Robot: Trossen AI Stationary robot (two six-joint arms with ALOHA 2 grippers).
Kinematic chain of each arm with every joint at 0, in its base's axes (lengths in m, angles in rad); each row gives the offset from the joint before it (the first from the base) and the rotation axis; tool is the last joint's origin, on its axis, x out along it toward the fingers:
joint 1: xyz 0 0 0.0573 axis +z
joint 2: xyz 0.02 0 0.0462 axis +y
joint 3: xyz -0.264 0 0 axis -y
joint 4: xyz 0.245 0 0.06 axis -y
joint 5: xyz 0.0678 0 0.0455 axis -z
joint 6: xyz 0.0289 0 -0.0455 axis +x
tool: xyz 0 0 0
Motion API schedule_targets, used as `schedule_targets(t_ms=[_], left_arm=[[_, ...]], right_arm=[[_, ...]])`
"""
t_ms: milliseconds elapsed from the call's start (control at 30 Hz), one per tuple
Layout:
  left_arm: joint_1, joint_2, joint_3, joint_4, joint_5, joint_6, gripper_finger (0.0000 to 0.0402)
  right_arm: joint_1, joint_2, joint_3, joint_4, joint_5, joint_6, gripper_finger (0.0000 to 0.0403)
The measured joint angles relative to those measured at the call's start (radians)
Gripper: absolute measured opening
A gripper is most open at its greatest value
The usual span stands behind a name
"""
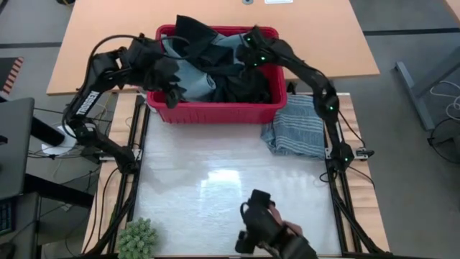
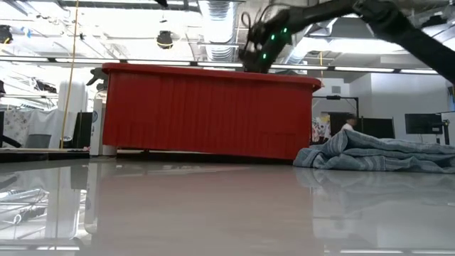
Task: Fold Laundry from Bin
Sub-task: Fold the black pants
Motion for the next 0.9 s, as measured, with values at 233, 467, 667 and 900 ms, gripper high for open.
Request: schedule_targets(t_ms=[233, 467, 667, 900], left_arm=[[-0.015, 0.011, -0.008, 0.006, -0.089, -0.083, 0.0243], [-0.015, 0.012, -0.011, 0.008, -0.093, -0.127, 0.0242], [-0.014, 0.012, -0.011, 0.008, -0.173, -0.152, 0.0242], [-0.014, 0.012, -0.011, 0.008, -0.198, -0.15, 0.0242]], right_arm=[[-0.02, 0.097, 0.002, 0.035, 0.028, -0.036, 0.032], [0.001, 0.119, 0.002, -0.029, 0.188, -0.112, 0.0224], [0.001, 0.078, 0.001, -0.044, 0.196, -0.125, 0.003], [0.011, -0.117, 0.002, 0.142, 0.216, -0.074, 0.003]])
